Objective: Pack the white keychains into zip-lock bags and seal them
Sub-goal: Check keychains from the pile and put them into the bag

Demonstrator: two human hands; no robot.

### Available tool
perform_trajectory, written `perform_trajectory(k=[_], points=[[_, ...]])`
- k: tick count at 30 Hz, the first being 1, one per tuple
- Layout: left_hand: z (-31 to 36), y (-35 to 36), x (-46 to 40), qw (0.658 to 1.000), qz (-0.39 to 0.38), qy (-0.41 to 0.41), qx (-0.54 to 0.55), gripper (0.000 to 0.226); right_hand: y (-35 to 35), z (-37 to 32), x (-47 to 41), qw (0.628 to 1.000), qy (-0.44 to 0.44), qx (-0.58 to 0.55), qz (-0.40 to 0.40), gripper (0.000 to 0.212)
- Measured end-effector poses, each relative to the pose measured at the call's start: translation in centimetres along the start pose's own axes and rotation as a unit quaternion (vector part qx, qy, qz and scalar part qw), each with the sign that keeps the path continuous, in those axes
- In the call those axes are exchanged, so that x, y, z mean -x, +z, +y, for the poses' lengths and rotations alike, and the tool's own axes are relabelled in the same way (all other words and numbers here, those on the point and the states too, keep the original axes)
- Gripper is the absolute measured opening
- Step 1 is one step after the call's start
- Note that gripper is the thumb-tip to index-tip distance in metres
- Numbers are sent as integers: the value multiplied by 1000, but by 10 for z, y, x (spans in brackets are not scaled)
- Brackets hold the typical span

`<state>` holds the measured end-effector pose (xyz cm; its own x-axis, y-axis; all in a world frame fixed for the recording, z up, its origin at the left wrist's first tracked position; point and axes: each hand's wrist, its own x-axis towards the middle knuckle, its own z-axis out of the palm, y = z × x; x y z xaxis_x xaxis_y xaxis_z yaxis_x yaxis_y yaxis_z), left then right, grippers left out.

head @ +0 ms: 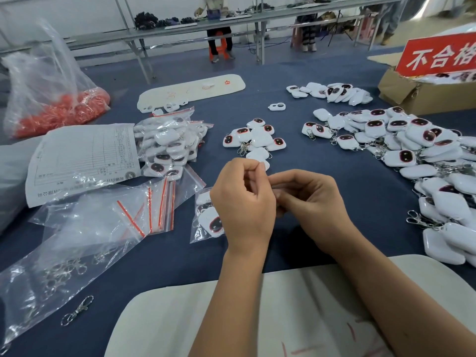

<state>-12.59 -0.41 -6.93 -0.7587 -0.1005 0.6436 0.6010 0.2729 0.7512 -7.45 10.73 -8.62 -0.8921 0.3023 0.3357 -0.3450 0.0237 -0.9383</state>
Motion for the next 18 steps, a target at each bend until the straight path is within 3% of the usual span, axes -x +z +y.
perform_trajectory(k=[7,11,14,18], points=[[2,1,2,1000,-6,3,11,13,2,2,0,999,-21,27,42,13],[2,1,4,999,-13,32,1,13,7,-2,2,984,-60,166,-19,34],[6,3,8,997,-19,72,-4,12,10,0,0,952,-44,301,-32,55],[4,4,9,996,-1,91,-10,12,8,2,-3,928,0,354,-121,14]])
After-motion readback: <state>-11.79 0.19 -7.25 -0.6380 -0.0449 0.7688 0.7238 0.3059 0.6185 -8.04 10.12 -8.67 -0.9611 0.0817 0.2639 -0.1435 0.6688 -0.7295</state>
